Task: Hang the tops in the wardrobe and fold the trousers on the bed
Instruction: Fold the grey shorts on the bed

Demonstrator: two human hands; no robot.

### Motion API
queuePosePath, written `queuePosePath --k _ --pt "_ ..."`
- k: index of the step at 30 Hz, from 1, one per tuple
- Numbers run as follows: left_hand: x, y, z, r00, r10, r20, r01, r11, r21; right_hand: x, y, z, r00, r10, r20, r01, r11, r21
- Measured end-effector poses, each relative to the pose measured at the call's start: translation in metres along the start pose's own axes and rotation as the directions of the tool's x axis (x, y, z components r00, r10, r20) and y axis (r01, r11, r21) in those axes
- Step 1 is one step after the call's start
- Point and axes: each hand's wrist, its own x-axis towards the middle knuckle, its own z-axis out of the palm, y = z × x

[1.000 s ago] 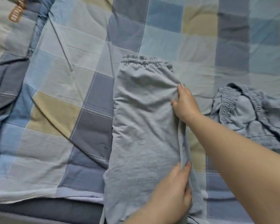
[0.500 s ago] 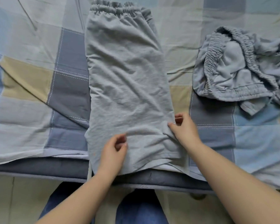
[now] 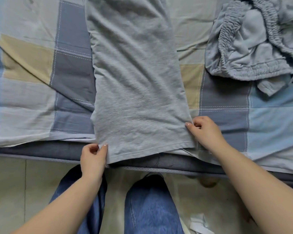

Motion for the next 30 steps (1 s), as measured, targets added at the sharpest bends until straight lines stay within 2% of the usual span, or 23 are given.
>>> queuePosePath --k 2,5,8,10,12,14,16,18,21,25,28,30 --pt "0.001 0.003 -0.001 0.993 0.095 0.062 -0.100 0.993 0.068 0.000 0.000 0.001 0.993 0.040 0.112 -0.054 0.991 0.124" --pt "0.000 0.006 -0.004 0.969 0.153 0.195 -0.164 0.986 0.040 -0.002 0.003 0.000 0.954 0.115 0.279 -0.179 0.960 0.216" --pt "0.001 0.006 -0.009 0.941 0.161 0.298 -0.174 0.985 0.018 -0.003 0.010 0.000 0.956 0.125 0.265 -0.194 0.948 0.254" --pt "0.003 0.002 -0.015 0.925 0.137 0.353 -0.177 0.981 0.082 -0.005 0.018 0.002 0.962 0.133 0.239 -0.193 0.950 0.245" --pt "0.003 -0.005 -0.024 0.900 0.050 0.434 -0.115 0.985 0.126 -0.009 0.024 0.001 0.943 0.162 0.289 -0.231 0.947 0.223" --pt "0.002 -0.009 -0.037 0.855 -0.043 0.518 0.004 0.997 0.076 -0.015 0.023 -0.004 0.905 0.182 0.383 -0.283 0.932 0.227" --pt "0.001 -0.006 -0.050 0.828 -0.064 0.558 0.073 0.997 0.006 -0.017 0.019 -0.011 0.876 0.188 0.443 -0.353 0.876 0.327" --pt "0.002 0.005 -0.059 0.830 -0.054 0.555 0.131 0.986 -0.101 -0.016 0.011 -0.023 0.861 0.178 0.476 -0.412 0.793 0.448" --pt "0.009 0.037 -0.070 0.857 -0.001 0.515 0.171 0.944 -0.283 -0.007 -0.010 -0.043 0.889 0.169 0.425 -0.425 0.649 0.631" --pt "0.027 0.093 -0.076 0.896 0.055 0.440 0.167 0.878 -0.449 0.009 -0.049 -0.068 0.943 0.136 0.305 -0.333 0.453 0.827" --pt "0.047 0.148 -0.072 0.887 0.125 0.444 0.153 0.828 -0.539 0.032 -0.085 -0.084 0.970 0.119 0.213 -0.242 0.353 0.904" --pt "0.062 0.193 -0.069 0.886 0.170 0.432 0.149 0.778 -0.610 0.055 -0.117 -0.099 0.983 0.105 0.148 -0.175 0.326 0.929"
